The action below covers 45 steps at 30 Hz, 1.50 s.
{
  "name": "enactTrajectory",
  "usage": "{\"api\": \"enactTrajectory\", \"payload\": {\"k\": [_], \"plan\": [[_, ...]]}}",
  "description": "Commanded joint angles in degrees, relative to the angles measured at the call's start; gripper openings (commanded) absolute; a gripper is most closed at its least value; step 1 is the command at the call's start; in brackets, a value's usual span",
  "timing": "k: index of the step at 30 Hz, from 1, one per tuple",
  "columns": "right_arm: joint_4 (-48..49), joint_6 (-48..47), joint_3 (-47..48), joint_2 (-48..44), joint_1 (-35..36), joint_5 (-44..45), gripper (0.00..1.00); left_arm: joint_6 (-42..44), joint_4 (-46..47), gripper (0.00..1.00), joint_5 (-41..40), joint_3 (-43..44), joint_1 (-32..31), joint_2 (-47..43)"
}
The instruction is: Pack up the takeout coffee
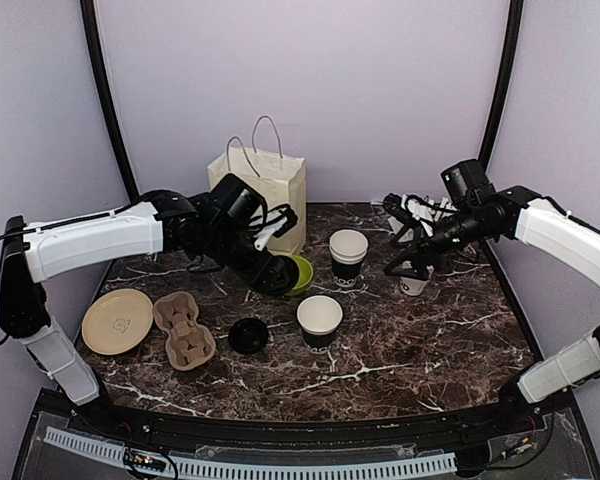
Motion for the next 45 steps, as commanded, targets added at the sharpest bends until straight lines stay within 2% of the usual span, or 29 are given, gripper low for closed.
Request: {"api": "enactTrajectory", "payload": {"k": [1,5,13,22,45], "plan": [[-1.4,0.2,0.3,1.4,-0.4,-2.9,0.8,5.3,-0.3,0.67,9.8,0.6,-0.8,-4.6],[-2.0,0.5,-1.1,2.0,-0.4,-5.0,0.79,7.1,-1.3,0.67,14.0,2.9,-2.1,-3.3],[2.1,2.2,-8.6,-0.5,-0.4,-6.3,0.79,10.8,-4.0,0.67,14.3,8.2,-5.5,3.4],[4.5,2.6,-12.2,-1.3,-0.4,-6.9,0.79,12.4,-6.5,0.67,12.1,11.7,-7.4,8.9],[5.7,3.0,-13.2,-1.3,-0.4,-7.7,0.79,13.3,-6.7,0.68,10.5,14.9,-7.6,14.4]]}}
